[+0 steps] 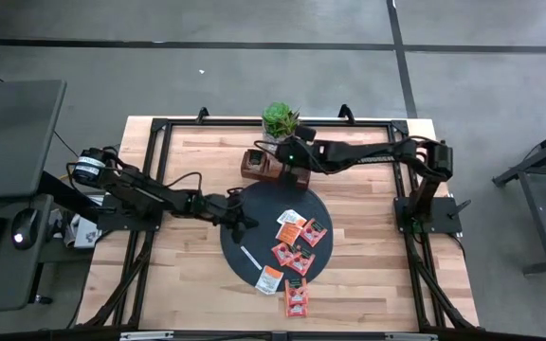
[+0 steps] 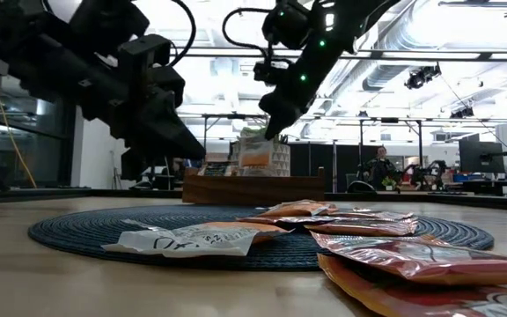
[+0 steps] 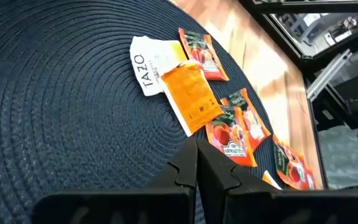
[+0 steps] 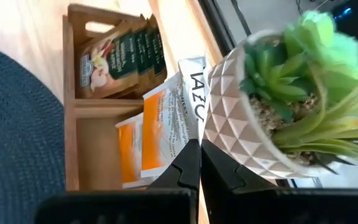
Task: Pick & Place Tea
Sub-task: Put the white tea bag into the middle section of the wooden organizer
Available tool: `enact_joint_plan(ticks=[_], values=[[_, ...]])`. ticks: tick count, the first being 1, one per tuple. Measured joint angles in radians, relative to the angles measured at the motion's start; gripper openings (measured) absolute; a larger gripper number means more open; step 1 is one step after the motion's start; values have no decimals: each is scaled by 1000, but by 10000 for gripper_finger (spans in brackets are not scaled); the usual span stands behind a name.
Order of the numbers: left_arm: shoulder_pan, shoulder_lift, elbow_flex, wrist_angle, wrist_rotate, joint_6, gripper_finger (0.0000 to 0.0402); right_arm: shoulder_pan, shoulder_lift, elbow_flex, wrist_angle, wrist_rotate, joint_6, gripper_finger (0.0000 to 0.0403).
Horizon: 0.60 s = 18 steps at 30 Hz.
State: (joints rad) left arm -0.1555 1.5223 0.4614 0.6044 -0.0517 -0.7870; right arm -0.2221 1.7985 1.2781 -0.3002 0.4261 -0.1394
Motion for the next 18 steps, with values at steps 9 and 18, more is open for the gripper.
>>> enact_joint_plan(ticks=[9,18], values=[[-2,0,0,0,32,24,0,16,64,0,35,-9,18,0],[-2,0,0,-1,40,27,0,15,67,0,6,9,29,0]])
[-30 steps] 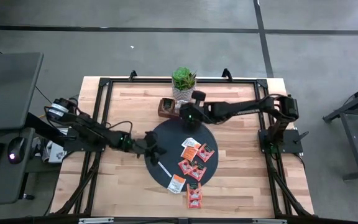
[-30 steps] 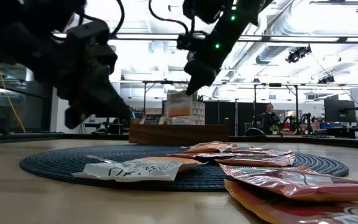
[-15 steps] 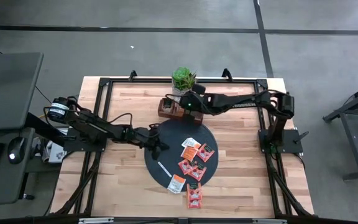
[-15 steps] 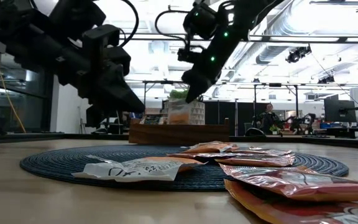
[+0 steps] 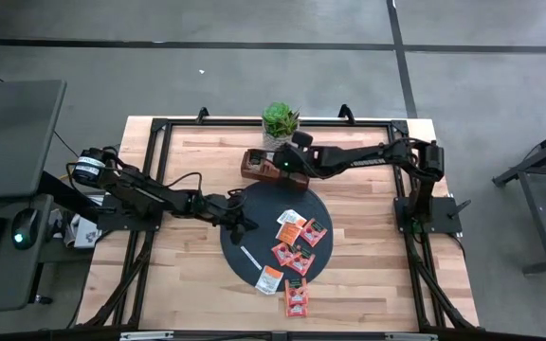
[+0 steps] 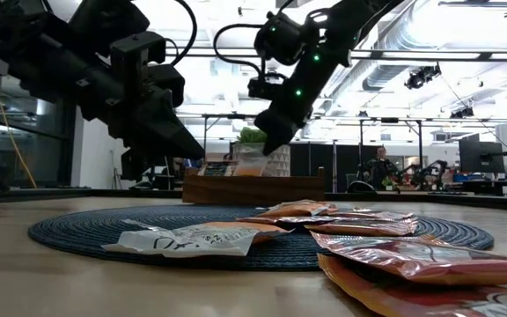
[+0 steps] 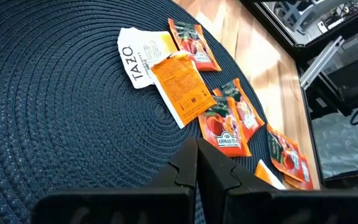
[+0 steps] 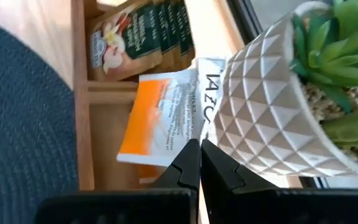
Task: Pick & Place Tea
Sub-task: Put the white tea bag into the middle section of the wooden organizer
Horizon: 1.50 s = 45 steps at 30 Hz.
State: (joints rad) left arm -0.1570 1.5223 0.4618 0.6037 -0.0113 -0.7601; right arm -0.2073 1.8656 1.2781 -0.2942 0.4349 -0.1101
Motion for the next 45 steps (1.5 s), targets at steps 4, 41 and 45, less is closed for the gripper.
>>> enact_joint_plan(ticks=[4,41,45], values=[[0,0,0,0,1,0,0,6,0,0,-32,-11,-2,0],[0,0,1,0,2,8,0,8,0,0,-51,-86,-73,55],[0,0,1,0,2,8,0,12,0,0,-53,-82,-48,108]])
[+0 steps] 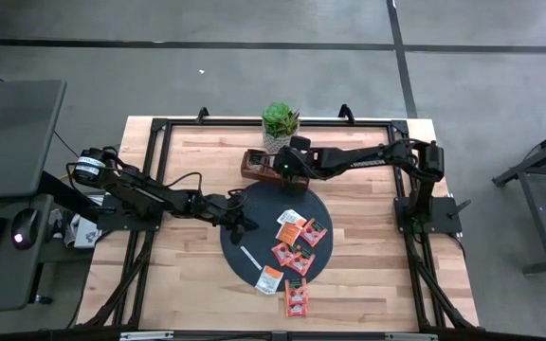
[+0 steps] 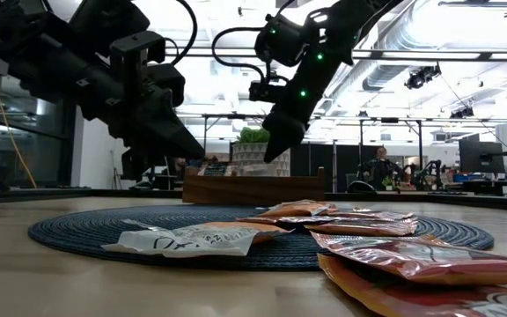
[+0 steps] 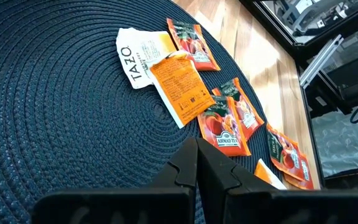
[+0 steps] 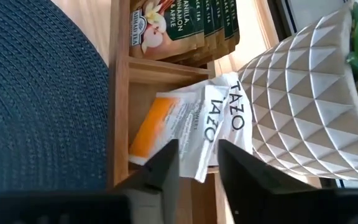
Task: Pick & Place Tea
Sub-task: Put the white tea bag into the middle section of the wooden organizer
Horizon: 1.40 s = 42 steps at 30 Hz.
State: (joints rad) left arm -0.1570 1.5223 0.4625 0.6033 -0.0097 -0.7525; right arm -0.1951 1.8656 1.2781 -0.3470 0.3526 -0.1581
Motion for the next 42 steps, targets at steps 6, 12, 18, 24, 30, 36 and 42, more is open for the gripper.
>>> enact_joint_plan(ticks=[6,12,18,24,30,36,42], values=[[0,0,0,0,6,-3,0,25,-17,0,-7,16,27,171],[0,0,0,-8,24,-11,0,86,-89,6,-31,1,52,182],[-74,0,0,-7,-24,-73,0,195,-133,4,-63,-146,167,155],[-248,0,0,-1,-244,-190,0,335,-132,1,-73,-158,256,93],[-446,22,39,-8,-520,-351,0,453,-128,-38,-19,-190,319,7],[-579,109,187,-97,-663,-489,0,558,-126,-122,90,-195,422,3],[-630,259,413,-267,-687,-545,0,635,-76,-155,232,-230,436,1]])
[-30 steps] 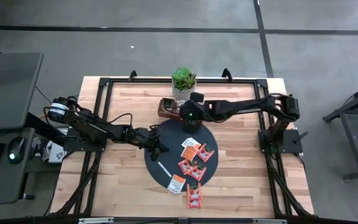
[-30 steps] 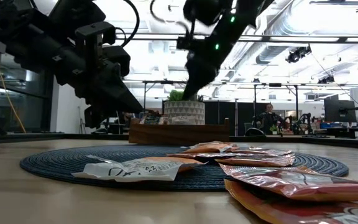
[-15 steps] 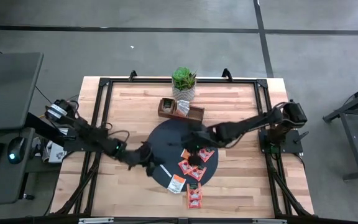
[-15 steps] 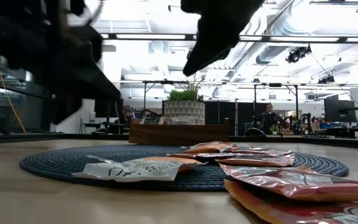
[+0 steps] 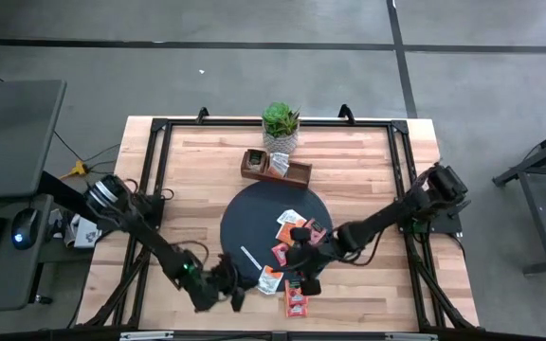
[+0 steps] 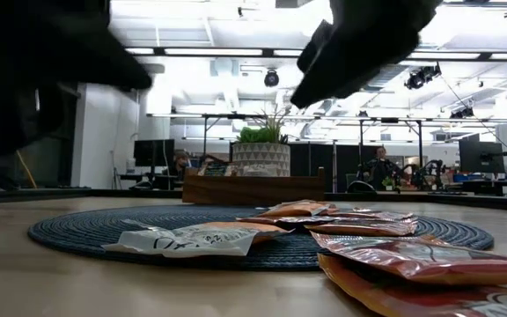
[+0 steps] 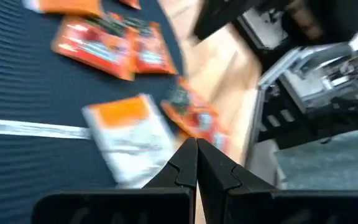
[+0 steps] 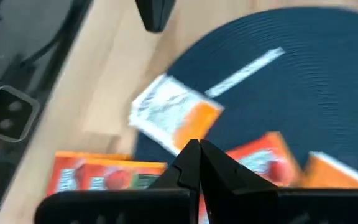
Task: Pick & Place Tea
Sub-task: Put the white tea bag into the middle section of the wooden organizer
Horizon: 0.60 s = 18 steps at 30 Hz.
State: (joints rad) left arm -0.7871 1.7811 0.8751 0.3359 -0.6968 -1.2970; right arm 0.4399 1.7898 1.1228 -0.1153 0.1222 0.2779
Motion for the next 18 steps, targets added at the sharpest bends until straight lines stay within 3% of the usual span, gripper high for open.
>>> enact_joint_plan(ticks=[8,18], values=[[-20,167,226,-96,17,-68,0,20,78,0,65,-24,35,1],[-12,284,337,-132,73,-107,0,4,148,2,129,-72,28,0]])
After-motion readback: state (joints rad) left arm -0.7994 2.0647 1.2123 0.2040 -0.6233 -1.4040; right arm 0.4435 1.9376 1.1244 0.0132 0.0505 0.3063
